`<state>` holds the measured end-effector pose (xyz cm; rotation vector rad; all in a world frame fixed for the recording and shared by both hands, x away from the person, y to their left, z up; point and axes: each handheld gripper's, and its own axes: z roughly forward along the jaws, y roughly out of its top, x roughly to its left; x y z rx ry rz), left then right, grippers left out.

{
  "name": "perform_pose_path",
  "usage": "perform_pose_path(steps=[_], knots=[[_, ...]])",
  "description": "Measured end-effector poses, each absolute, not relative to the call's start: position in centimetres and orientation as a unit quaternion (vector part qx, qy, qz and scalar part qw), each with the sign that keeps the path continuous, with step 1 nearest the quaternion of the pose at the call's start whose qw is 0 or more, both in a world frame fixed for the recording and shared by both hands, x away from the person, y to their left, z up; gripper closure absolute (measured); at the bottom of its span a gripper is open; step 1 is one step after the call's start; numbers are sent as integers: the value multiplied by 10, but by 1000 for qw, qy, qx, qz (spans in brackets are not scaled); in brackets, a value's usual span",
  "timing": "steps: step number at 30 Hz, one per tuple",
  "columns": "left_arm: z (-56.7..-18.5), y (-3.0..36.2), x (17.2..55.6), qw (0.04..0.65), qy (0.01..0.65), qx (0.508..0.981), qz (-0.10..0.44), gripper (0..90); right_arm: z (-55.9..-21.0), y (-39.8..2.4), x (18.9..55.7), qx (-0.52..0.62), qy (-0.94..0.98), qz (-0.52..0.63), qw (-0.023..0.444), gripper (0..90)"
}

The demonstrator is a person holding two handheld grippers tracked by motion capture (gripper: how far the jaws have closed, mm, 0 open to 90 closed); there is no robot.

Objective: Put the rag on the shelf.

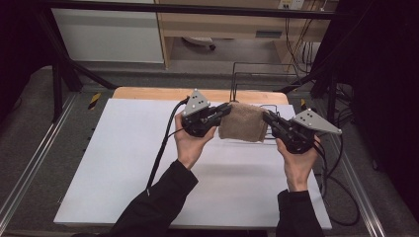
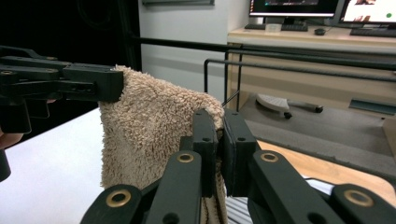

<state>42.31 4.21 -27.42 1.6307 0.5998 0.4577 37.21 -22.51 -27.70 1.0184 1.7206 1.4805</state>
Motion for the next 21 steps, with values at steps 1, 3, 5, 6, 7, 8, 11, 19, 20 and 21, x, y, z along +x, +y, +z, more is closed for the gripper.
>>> perform_pose_path(steps=[1, 3, 5, 6, 7, 8, 11, 19, 20, 21], knots=[[-272, 41, 424, 626, 261, 708, 200, 853, -276, -226, 372, 389, 652, 565, 322, 854], [-270, 39, 425, 628, 259, 706, 200, 854, -273, -228, 373, 390, 649, 566, 326, 854], [-266, 37, 427, 631, 258, 704, 200, 853, -269, -229, 373, 389, 645, 569, 330, 854], [-265, 36, 428, 634, 258, 701, 199, 853, -267, -230, 374, 389, 644, 569, 332, 854], [-263, 35, 429, 635, 258, 701, 199, 853, -265, -231, 374, 388, 642, 570, 335, 854], [-261, 34, 429, 634, 257, 701, 201, 853, -263, -232, 374, 388, 642, 570, 336, 854], [-257, 30, 432, 640, 254, 697, 199, 853, -258, -235, 376, 388, 638, 571, 341, 854], [-247, 22, 440, 645, 252, 693, 203, 854, -248, -240, 380, 389, 628, 574, 353, 854], [-245, 21, 441, 647, 252, 691, 201, 854, -246, -241, 381, 390, 626, 574, 356, 854], [-243, 19, 441, 649, 251, 690, 200, 854, -245, -242, 381, 390, 624, 576, 356, 854]])
